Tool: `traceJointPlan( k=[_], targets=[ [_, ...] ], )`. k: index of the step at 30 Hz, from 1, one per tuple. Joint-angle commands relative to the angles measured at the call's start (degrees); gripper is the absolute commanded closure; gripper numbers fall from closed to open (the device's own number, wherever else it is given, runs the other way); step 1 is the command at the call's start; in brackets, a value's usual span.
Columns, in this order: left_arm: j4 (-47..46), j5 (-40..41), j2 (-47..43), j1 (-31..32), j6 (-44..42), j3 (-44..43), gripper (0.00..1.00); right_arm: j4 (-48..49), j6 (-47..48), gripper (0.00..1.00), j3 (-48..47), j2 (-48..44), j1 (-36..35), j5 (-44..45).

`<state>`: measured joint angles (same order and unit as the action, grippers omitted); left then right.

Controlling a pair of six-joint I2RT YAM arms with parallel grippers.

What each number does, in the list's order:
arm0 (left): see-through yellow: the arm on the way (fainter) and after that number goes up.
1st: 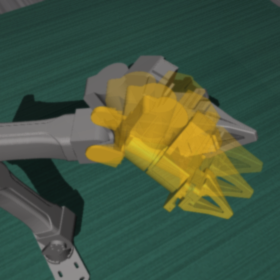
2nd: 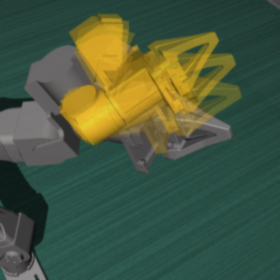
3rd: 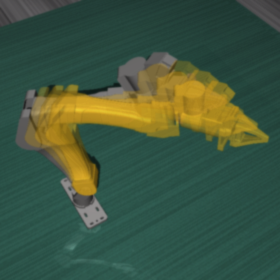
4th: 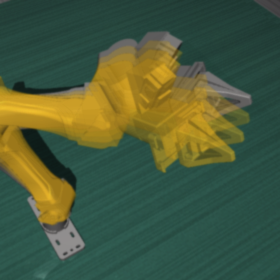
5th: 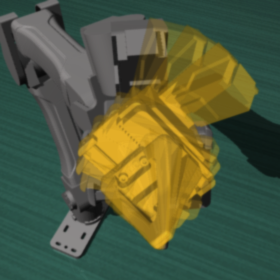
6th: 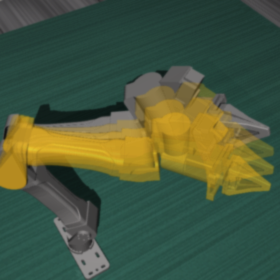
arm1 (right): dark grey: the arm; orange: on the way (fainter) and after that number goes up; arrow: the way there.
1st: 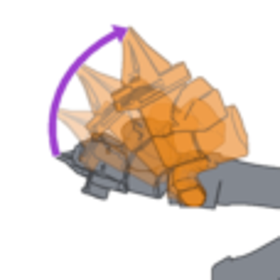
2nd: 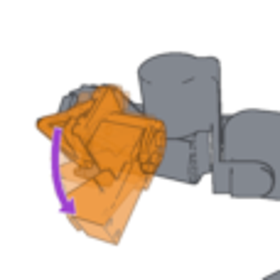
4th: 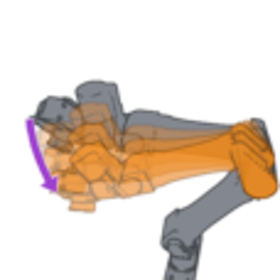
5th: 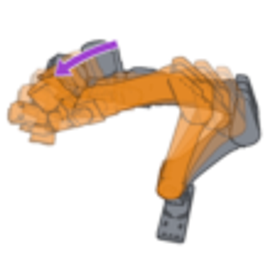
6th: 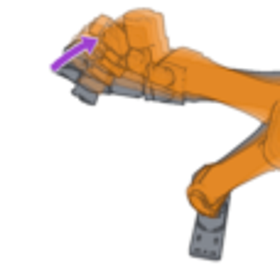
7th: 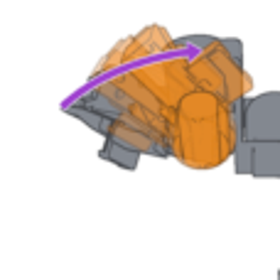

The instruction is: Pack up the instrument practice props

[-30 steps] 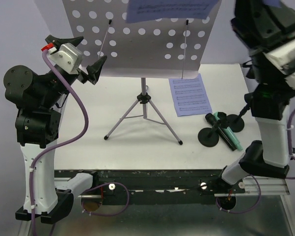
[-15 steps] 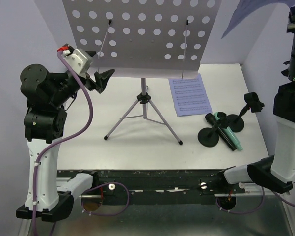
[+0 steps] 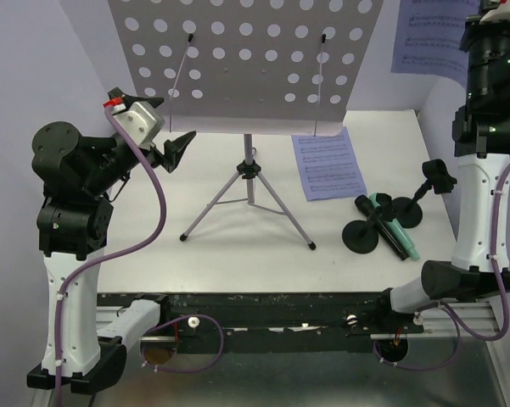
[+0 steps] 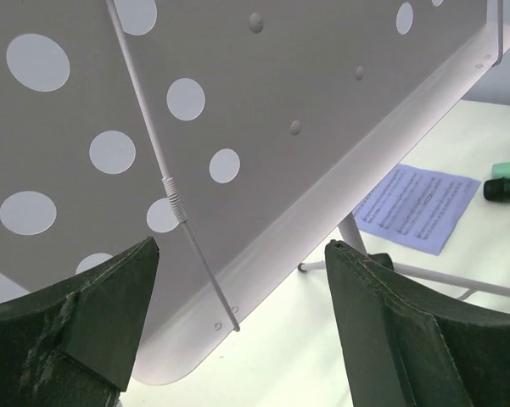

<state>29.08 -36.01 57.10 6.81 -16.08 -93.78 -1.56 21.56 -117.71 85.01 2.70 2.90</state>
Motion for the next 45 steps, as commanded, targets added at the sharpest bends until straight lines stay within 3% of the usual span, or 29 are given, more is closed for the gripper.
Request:
traceJointPlan(
  k=[1,8,20,26,36,45],
  targets=[
    [3.08,1.99,-1.64,-0.22,-5.10,-0.53,0.10,-8.79,-6.61,1.00,2.92,0.94,0.73,-9.63],
    [4.84,3.40,-1.99,-0.48,-8.88,-0.44,0.09,-17.68,-15.05,1.00,6.35,5.16,0.73,-26.96],
    [6.43,12.01,-2.17,-1.18,-14.60,0.08,0.03,-24.54,-19.62,1.00,16.45,7.71,0.55,-40.59],
    [6.51,10.61,-2.17,-1.97,-13.81,0.96,0.02,-24.63,-25.95,1.00,19.62,9.73,0.47,-49.12],
    [8.01,11.14,-1.47,-1.89,-15.47,0.53,0.01,-26.12,-29.56,1.00,14.54,20.79,0.55,-48.96],
    [9.41,11.49,-0.41,-1.97,-17.23,0.44,0.01,-38.77,-15.34,1.00,0.56,35.91,-1.47,-42.28]
  ],
)
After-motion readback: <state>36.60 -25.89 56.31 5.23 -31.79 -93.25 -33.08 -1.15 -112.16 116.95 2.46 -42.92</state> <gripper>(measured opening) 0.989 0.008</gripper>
